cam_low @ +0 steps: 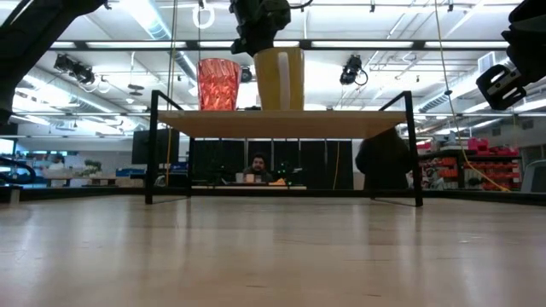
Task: Stack small to large cups/mugs on shelf
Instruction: Put the yellow mug on the shelf
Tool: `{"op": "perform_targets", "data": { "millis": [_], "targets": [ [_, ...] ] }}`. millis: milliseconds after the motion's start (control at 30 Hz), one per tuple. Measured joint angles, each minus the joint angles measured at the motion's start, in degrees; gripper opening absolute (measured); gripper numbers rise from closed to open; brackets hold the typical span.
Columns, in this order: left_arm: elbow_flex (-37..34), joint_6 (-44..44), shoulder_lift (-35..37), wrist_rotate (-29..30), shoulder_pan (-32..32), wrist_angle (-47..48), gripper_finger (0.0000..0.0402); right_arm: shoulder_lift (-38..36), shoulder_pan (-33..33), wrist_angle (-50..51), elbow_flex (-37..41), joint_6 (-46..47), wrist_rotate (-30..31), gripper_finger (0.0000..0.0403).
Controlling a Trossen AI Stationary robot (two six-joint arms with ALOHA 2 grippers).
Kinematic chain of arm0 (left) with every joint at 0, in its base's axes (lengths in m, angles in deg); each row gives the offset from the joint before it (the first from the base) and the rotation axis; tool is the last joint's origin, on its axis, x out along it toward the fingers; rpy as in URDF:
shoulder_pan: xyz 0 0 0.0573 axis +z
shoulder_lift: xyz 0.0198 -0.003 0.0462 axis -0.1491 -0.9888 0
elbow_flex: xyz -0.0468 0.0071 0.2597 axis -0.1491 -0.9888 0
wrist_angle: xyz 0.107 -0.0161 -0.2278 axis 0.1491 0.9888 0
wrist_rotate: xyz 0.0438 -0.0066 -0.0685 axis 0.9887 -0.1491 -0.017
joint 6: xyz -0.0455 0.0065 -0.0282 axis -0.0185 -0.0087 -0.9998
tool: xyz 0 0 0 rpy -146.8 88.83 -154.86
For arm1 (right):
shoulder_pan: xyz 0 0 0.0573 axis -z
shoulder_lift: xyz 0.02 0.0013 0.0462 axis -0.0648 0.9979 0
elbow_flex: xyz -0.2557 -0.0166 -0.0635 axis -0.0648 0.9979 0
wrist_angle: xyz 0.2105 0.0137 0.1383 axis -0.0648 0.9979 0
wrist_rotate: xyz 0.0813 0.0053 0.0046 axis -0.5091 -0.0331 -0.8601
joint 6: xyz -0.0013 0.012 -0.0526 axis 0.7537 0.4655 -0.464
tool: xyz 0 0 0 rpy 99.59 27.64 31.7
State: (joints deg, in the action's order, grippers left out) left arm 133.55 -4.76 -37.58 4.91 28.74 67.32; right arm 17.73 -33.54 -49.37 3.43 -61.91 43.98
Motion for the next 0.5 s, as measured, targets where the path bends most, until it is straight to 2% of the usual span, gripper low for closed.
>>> {"op": "perform_targets", "data": {
  "millis": [500],
  "targets": [
    [0.0,0.6,0.0,1.1,0.0,-2.2,0.0083,0.0,0.0,0.0,0.0,0.0,0.0,0.0034]
  ]
}}
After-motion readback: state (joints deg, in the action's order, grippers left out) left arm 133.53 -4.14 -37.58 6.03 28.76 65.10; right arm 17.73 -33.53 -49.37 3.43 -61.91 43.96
